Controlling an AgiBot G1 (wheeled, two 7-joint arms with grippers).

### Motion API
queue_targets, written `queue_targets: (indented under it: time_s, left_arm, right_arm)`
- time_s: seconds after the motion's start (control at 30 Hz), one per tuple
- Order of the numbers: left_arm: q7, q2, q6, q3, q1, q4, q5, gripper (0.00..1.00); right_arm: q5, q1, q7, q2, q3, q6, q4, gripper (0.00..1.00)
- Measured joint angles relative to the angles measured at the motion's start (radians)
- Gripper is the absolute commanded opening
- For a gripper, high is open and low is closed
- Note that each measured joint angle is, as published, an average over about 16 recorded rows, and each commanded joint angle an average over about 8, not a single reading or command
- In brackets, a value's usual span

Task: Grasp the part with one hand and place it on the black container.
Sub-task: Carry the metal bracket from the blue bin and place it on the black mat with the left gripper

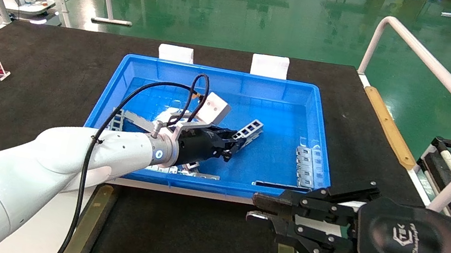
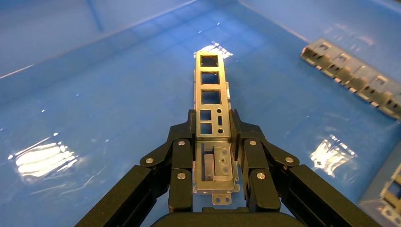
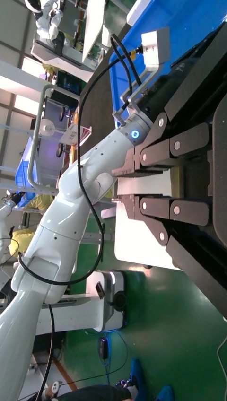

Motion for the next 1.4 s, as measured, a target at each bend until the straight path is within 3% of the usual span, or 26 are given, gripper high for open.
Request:
queue_targets:
  time_s: [0.2,0.47,0.87,1.1,1.4]
  left_arm:
    - [0.077,-0.015,0.079,-0.042,-0.023,-0.001,-0.058,0.00]
    - [0.210,-0.075,0.300,-0.120,-0.061,-0.003,-0.150,0.00]
    - [0.293,-0.257,0.610,-0.185,-0.054,-0.140,-0.248,0.00]
    - [0.255,-0.403,0.652,-0.187,0.009,-0.354,-0.270,0.00]
    - [0.184,-0.591,0.563,-0.170,0.156,-0.666,-0.284,0.00]
  right_arm:
    - [0.000,0.000,0.000,0.000,0.000,0.000,0.000,0.00]
    - [0.000,0.000,0.000,0.000,0.000,0.000,0.000,0.00]
    - [0.000,0.000,0.000,0.000,0.000,0.000,0.000,0.00]
    - [0.000,0.000,0.000,0.000,0.000,0.000,0.000,0.00]
    - [0.000,0.000,0.000,0.000,-0.001,0.000,0.000,0.00]
